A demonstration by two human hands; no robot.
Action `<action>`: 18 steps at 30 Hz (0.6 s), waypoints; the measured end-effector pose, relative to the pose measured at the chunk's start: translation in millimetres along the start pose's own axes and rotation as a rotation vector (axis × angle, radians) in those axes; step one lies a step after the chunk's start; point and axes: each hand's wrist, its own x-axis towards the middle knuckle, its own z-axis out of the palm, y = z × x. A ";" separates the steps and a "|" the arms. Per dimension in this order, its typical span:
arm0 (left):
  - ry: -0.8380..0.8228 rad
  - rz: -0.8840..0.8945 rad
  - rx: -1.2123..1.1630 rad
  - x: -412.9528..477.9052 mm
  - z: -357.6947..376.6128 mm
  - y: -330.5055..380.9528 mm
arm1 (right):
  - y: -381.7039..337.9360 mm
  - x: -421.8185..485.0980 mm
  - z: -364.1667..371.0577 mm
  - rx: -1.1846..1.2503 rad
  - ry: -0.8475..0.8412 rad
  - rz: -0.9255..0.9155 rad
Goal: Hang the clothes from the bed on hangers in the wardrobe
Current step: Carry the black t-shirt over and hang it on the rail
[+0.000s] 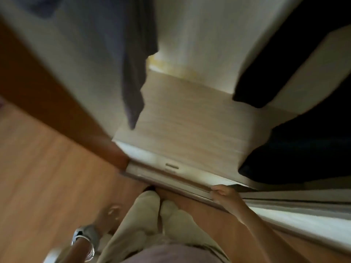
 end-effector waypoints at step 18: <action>0.482 -0.605 -0.753 -100.2 -56.3 -176.7 | -126.9 31.0 193.4 -0.985 -0.469 -0.107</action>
